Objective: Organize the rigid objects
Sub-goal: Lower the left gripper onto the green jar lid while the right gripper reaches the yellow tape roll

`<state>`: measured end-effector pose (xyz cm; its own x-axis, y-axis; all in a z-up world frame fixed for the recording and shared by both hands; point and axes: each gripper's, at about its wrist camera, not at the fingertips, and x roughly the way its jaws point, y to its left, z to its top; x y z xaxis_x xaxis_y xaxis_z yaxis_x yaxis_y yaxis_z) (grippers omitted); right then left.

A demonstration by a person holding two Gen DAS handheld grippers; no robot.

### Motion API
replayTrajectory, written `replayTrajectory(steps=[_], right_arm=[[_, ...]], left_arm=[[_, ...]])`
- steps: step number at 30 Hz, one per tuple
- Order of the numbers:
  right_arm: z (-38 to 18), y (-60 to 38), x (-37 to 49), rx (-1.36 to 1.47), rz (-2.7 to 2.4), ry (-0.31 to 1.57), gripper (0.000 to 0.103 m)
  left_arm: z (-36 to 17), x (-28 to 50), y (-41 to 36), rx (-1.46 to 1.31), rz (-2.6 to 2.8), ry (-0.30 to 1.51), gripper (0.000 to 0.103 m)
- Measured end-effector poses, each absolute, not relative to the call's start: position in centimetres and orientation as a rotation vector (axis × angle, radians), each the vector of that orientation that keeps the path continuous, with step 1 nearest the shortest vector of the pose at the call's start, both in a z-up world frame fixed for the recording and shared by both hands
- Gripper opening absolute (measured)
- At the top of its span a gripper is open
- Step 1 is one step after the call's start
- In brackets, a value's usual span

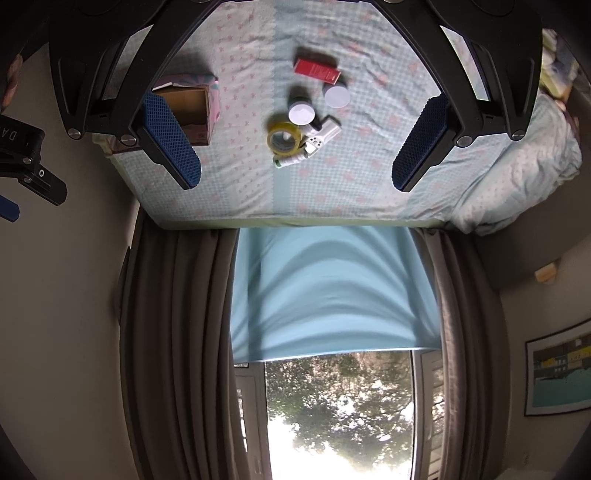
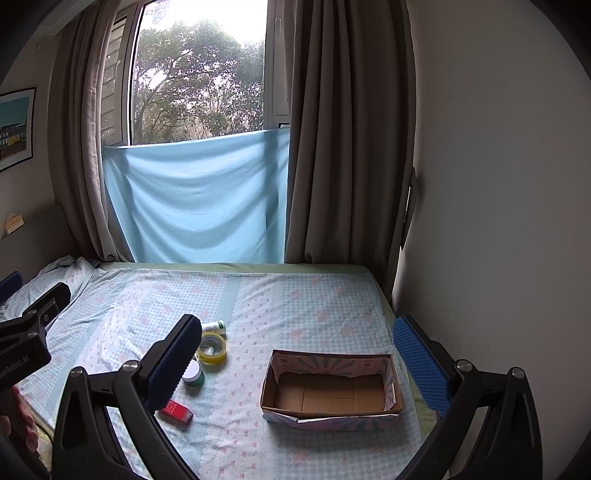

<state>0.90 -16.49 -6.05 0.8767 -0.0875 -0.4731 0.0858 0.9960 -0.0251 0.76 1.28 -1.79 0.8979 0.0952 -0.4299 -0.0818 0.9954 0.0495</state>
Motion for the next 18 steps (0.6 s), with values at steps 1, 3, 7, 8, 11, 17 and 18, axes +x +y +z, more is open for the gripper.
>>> replayTrajectory(steps=[1, 3, 7, 8, 11, 17, 18], right_arm=[[-6.4, -16.5, 1.4, -0.012, -0.09, 0.503, 0.103], [-7.4, -16.4, 2.5, -0.031, -0.082, 0.526, 0.103], [-9.4, -15.4, 4.9, -0.044, -0.017, 0.569, 0.103], [-9.9, -15.1, 5.6, -0.04, 0.002, 0.582, 0.103], [-11.7, -13.8, 8.3, -0.017, 0.068, 0.631, 0.103], [-16.3, -10.1, 14.6, -0.024, 0.184, 0.756, 0.103], [-17.0, -9.5, 15.7, -0.029, 0.205, 0.776, 0.103]], left_arm=[[-2.3, 0.8, 1.6, 0.028, 0.098, 0.465, 0.103], [-3.3, 1.4, 2.1, 0.033, 0.123, 0.509, 0.103], [-6.5, 2.6, 3.8, 0.023, 0.157, 0.634, 0.103], [-7.4, 2.8, 4.5, 0.012, 0.163, 0.664, 0.103], [-10.7, 3.8, 6.4, -0.04, 0.183, 0.75, 0.103], [-18.3, 7.4, 9.7, -0.163, 0.229, 0.921, 0.103], [-19.4, 8.1, 10.4, -0.187, 0.234, 0.94, 0.103]])
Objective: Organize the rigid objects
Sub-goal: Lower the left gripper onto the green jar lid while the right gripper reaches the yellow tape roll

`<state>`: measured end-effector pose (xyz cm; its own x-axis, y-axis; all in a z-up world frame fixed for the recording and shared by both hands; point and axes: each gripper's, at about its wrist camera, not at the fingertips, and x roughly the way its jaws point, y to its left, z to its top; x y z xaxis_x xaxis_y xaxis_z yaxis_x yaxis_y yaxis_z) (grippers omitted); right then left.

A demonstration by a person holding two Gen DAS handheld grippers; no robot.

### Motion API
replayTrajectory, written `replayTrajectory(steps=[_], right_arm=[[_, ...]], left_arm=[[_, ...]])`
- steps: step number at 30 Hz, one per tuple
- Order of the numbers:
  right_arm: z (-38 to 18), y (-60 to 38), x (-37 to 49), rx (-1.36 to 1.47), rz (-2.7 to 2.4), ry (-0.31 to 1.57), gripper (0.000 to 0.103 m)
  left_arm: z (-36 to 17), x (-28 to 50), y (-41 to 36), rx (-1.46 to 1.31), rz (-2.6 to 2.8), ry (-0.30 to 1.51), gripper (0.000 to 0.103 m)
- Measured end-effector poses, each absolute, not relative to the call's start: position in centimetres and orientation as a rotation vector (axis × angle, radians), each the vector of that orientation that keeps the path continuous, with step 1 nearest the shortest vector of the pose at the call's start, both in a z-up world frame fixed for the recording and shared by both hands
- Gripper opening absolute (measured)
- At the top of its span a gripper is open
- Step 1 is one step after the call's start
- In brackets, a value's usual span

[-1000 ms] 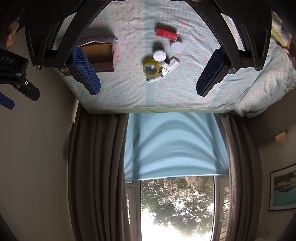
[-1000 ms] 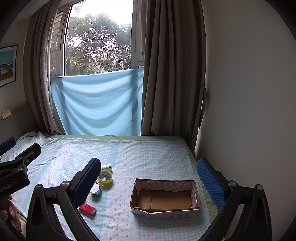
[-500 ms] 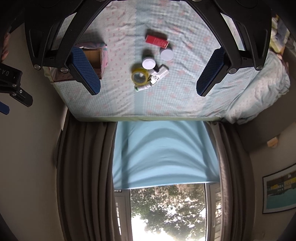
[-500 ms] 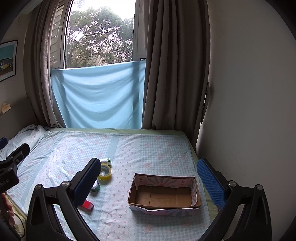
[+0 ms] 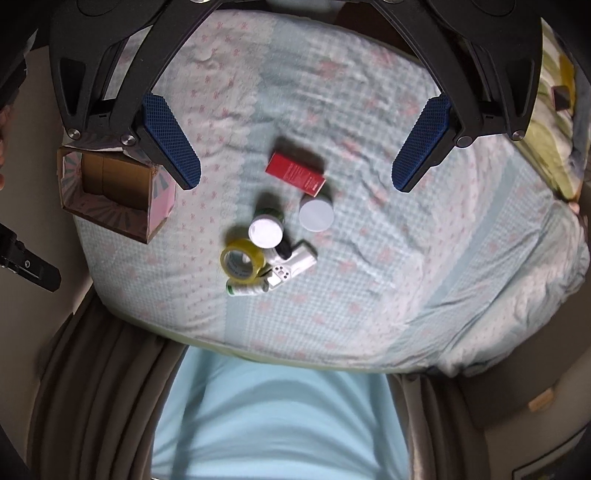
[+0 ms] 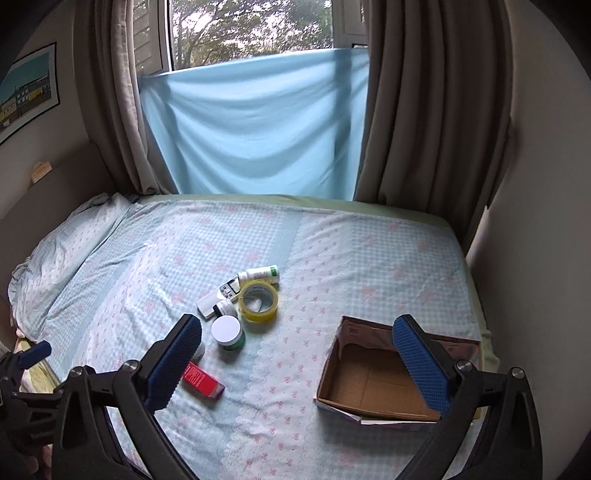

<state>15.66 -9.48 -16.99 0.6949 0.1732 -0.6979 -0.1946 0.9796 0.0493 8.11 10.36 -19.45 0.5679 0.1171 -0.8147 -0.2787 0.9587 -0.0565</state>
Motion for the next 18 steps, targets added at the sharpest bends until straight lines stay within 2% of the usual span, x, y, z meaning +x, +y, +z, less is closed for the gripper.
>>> replayTrajectory(steps=[9, 18], right_arm=[[-25.9, -4.8, 27.1, 0.009, 0.327, 0.995, 0.103], [-40.1, -0.6, 38.7, 0.104, 0.375, 1.272, 0.103]], left_arm=[[-29.3, 15.8, 14.9, -0.265, 0.299, 1.097, 0.103], [-41.1, 22.2, 17.1, -0.303, 0.354, 1.218, 0.103]])
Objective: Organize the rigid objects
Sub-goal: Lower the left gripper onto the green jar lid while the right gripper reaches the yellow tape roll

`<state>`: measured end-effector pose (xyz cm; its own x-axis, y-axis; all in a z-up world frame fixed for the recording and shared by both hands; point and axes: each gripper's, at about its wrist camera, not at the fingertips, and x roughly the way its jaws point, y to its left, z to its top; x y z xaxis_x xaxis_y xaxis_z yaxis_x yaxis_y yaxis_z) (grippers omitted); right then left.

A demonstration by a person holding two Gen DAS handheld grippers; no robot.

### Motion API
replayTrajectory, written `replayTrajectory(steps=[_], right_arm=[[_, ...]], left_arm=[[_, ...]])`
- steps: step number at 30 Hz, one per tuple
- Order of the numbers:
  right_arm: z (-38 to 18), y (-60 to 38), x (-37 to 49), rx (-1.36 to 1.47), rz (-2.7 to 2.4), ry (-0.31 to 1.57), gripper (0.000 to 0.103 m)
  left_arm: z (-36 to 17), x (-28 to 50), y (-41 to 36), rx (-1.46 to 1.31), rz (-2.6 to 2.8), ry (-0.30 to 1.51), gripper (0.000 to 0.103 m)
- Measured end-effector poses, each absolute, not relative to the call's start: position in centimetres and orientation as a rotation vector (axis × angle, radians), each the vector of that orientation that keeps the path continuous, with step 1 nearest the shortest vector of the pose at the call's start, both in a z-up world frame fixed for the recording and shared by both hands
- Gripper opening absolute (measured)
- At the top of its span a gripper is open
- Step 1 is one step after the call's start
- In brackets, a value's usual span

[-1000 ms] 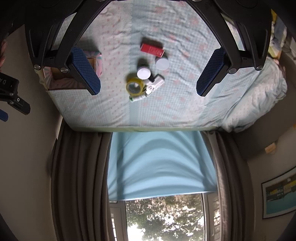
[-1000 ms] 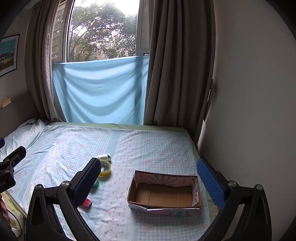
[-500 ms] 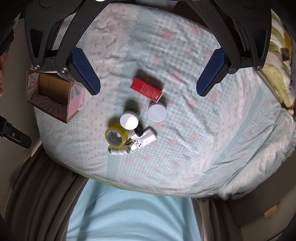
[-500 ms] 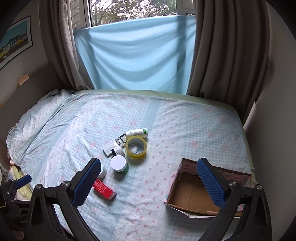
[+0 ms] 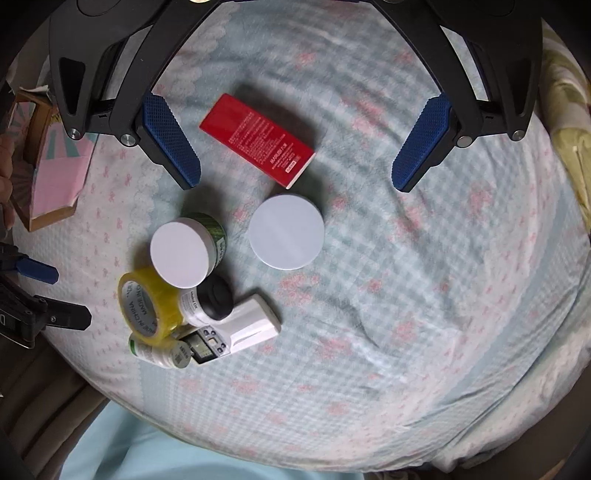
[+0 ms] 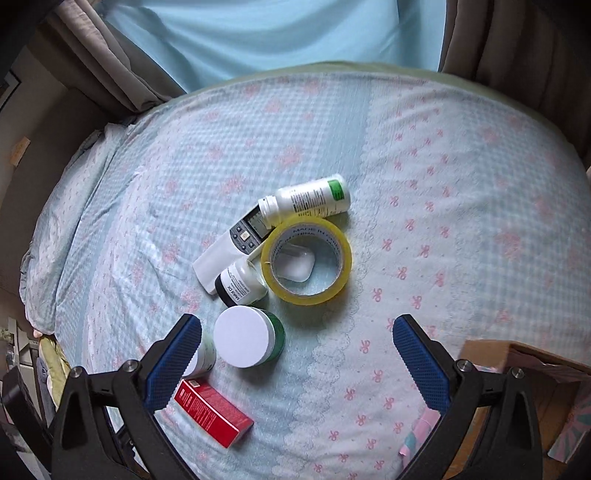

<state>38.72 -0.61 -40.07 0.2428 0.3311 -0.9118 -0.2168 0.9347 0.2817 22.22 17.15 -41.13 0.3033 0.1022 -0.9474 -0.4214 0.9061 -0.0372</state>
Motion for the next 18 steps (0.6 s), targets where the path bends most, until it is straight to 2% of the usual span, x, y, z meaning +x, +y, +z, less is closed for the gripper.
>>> replayTrajectory(steps=[4, 8, 14, 16, 18], right_arm=[[-45.4, 1.0, 41.0, 0.096, 0.395, 1.356, 0.103], [-48.9, 1.5, 42.1, 0.097, 0.407, 1.398, 0.103], [-49.1, 1.3, 44.4, 0.182, 0.422, 1.346, 0.103], [-49.5, 1.5, 45.2, 0.189, 0.404, 1.35, 0.103], [-49.9, 1.5, 45.6, 0.201, 0.394, 1.353, 0.103]], left_arm=[[-45.7, 23.9, 17.8, -0.314, 0.387, 1.25, 0.102], [-48.8, 24.7, 17.8, -0.316, 0.402, 1.277, 0.097], [-50.2, 25.5, 17.3, -0.255, 0.411, 1.254, 0.095], [-50.4, 25.9, 17.1, -0.23, 0.414, 1.248, 0.088], [-50.6, 26.2, 16.8, -0.207, 0.416, 1.242, 0.087]])
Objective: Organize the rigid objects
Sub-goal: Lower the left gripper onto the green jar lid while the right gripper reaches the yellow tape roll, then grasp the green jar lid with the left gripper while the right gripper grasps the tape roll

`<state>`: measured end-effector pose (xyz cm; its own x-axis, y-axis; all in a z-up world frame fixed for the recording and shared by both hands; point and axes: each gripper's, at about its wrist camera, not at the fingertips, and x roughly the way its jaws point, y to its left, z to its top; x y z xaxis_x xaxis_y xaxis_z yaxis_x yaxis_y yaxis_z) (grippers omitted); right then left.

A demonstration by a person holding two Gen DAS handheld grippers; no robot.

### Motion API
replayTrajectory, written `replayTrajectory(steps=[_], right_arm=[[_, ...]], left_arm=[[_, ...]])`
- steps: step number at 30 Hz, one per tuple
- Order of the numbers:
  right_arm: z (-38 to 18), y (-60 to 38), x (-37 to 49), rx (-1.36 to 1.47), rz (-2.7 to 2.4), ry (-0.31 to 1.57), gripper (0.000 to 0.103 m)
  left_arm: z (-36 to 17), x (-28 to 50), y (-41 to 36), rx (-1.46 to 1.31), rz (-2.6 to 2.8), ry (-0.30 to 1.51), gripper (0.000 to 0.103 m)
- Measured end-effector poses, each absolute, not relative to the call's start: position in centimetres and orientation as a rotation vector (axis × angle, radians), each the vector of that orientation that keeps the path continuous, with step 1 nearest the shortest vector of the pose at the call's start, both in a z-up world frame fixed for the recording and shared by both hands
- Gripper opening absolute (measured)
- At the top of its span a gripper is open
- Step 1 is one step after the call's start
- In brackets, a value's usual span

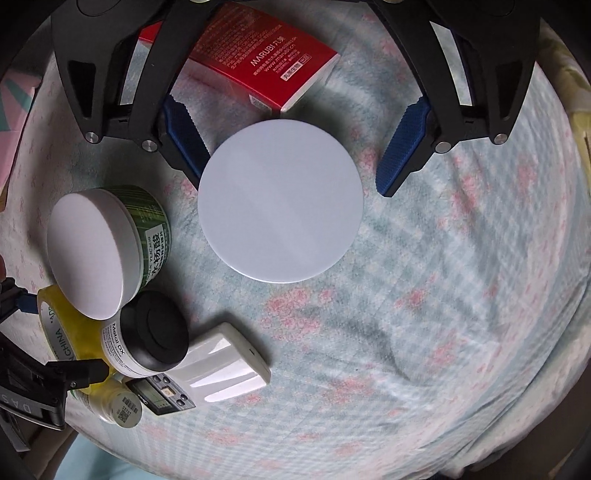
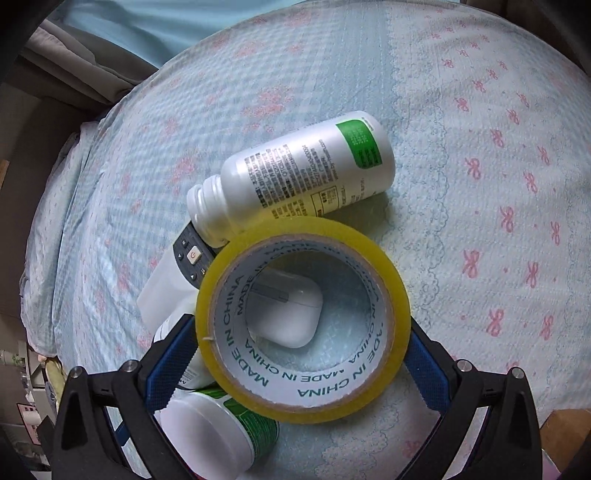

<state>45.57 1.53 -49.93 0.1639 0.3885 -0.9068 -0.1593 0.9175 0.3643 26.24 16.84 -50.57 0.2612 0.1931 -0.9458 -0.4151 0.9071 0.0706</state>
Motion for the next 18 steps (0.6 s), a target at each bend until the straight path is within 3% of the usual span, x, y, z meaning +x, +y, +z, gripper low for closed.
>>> replayTrajectory(steps=[2, 4, 5, 18], right_arm=[[-50.3, 1.7, 45.7, 0.215, 0.377, 1.353, 0.103], [-50.5, 1.6, 45.8, 0.235, 0.366, 1.348, 0.103], [-50.5, 1.6, 45.9, 0.242, 0.361, 1.342, 0.103], [-48.9, 1.5, 45.0, 0.208, 0.344, 1.28, 0.1]], left_arm=[[-50.6, 26.4, 16.5, -0.186, 0.416, 1.231, 0.086], [-50.7, 26.6, 16.2, -0.167, 0.407, 1.226, 0.071], [-50.8, 26.7, 16.1, -0.163, 0.399, 1.227, 0.07], [-49.5, 26.3, 17.0, -0.191, 0.362, 1.154, 0.068]])
